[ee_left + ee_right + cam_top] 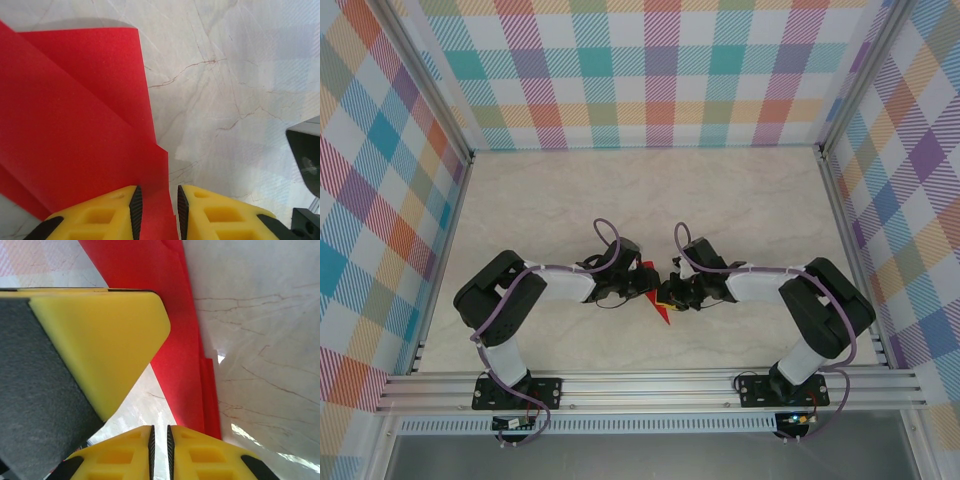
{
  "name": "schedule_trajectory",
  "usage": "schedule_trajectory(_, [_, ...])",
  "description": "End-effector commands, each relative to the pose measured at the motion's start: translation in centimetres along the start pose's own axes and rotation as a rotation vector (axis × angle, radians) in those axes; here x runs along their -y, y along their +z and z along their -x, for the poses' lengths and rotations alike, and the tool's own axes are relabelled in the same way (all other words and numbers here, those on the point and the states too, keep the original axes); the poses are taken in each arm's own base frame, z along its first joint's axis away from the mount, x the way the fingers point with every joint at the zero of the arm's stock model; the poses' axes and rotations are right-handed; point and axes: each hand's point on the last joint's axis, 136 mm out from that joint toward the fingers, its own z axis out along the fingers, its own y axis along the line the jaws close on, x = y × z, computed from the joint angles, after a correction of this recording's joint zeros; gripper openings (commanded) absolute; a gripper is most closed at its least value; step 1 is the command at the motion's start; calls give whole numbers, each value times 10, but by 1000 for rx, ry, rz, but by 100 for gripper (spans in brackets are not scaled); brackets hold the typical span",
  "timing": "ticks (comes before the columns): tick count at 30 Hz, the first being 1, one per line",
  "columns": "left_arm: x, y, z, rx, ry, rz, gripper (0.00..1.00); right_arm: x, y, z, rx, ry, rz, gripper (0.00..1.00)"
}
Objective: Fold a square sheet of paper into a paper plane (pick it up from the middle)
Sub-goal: Fold the wing for the fifth time at the center of the table.
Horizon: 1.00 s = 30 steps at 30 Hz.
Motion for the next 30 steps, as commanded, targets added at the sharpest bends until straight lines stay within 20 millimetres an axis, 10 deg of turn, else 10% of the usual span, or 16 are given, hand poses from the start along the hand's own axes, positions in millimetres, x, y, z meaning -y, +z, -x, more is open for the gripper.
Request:
schedule_trajectory(1, [-39, 17, -35, -118, -10, 121, 28, -17, 6, 12, 9, -19, 58, 16])
schedule_trajectory(12, [-19, 8, -24, -92, 46, 83, 30, 58, 13, -12, -25, 64, -184, 9])
schedule_trajectory(21, [17, -18, -3, -13, 150, 11, 37, 73, 13, -21, -39, 76, -218, 7])
schedule_trajectory(30, [11, -17, 5, 25, 153, -6, 28, 78, 14, -23, -45, 78, -235, 7])
